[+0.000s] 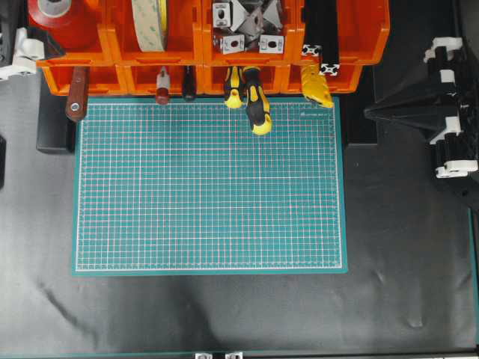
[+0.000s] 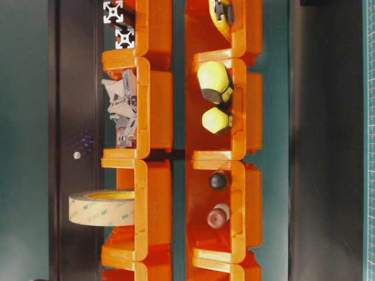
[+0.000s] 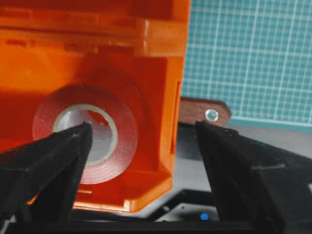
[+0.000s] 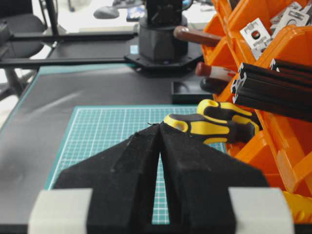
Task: Pick vinyl tape from container rack with left arm.
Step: 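Close the left gripper on the red tape roll's rim in the bin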
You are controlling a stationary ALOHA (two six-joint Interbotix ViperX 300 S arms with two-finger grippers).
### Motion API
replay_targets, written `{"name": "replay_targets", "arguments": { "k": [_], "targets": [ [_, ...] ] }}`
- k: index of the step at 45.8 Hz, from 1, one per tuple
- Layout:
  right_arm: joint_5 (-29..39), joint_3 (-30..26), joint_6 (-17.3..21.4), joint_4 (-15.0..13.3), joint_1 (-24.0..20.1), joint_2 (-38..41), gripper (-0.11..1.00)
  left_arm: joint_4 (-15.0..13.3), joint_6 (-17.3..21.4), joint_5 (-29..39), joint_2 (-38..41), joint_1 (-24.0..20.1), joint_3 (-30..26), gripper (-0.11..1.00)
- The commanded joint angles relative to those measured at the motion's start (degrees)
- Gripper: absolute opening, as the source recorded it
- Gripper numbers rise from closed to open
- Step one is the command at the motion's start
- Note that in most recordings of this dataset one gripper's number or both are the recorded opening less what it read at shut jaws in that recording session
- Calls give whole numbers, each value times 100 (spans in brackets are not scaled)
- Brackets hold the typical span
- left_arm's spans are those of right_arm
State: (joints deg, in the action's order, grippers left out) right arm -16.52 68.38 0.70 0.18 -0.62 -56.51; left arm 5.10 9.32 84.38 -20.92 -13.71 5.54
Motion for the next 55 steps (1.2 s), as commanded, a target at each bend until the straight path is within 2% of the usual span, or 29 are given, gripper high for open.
{"name": "replay_targets", "arguments": {
  "k": [1,18,25,29,36,38,41,49,55],
  "targets": [
    [0,-193,-9,9,-18,26,-1,18,-9,-97,-132,-62,62,82],
    [0,-193,-9,9,-18,26,-1,18,-18,-501,-202,-202,369,82],
    [0,-193,-9,9,-18,26,-1,18,-9,-492,-211,-229,369,76],
    [-9,-193,-9,9,-18,26,-1,18,9,-483,-211,-229,360,62],
    [-9,-193,-9,9,-9,26,-1,18,44,-483,-220,-229,299,23],
    [0,-193,-9,9,-18,26,-1,18,97,-457,-229,-229,229,17],
    [0,-193,0,9,-9,26,-1,18,158,-325,-255,-229,26,18],
    [0,-193,-9,9,-18,9,-1,18,149,308,-229,-123,-949,18],
    [-9,-193,-9,9,-9,0,-1,9,123,413,-167,378,-1679,18]
  ]
}}
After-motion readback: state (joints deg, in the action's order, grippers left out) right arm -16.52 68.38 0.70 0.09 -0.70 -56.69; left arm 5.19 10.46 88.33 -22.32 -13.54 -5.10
